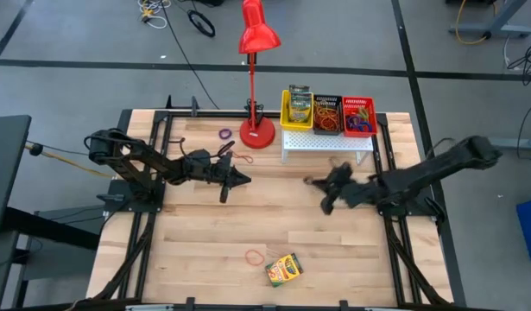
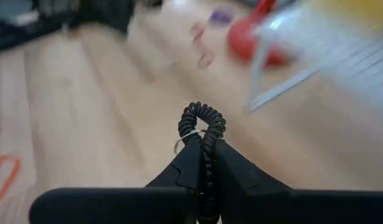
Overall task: Pick & Place Office Desk Supplies
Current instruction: Put the black spring keychain into the red bin on the shelf
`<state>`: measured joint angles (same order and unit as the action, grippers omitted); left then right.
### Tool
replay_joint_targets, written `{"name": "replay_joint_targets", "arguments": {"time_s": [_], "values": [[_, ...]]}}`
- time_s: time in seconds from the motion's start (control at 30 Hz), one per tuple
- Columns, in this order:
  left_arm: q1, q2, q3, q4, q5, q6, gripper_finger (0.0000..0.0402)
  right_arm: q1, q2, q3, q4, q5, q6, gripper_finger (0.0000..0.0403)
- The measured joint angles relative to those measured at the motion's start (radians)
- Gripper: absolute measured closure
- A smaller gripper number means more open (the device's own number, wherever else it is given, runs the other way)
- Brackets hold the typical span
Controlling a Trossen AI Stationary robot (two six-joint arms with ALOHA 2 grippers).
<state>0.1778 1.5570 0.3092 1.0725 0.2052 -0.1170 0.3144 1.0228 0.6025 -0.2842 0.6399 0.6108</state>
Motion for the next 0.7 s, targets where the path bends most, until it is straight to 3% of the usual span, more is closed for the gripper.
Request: {"name": "replay_joint_targets", "arguments": {"time_s": [0.17, 0.33, 0.47, 0.7], "values": [[-0.022, 0.000, 0.000, 0.000, -0.029, 0.002, 0.0390, -0.038, -0.160, 0.220, -0.396, 0.157, -0.089, 0.0371], [-0.043, 0.000, 0.000, 0.001, -0.072, 0.014, 0.0390, -0.222, -0.200, 0.369, -0.682, 0.228, -0.103, 0.0370], [-0.048, 0.000, 0.000, 0.002, -0.077, 0.012, 0.0390, -0.459, -0.198, 0.381, -0.715, 0.170, -0.192, 0.0370], [-0.048, 0.000, 0.001, 0.002, -0.075, -0.030, 0.0390, -0.887, -0.159, 0.319, -0.564, -0.039, -0.425, 0.0369]]}}
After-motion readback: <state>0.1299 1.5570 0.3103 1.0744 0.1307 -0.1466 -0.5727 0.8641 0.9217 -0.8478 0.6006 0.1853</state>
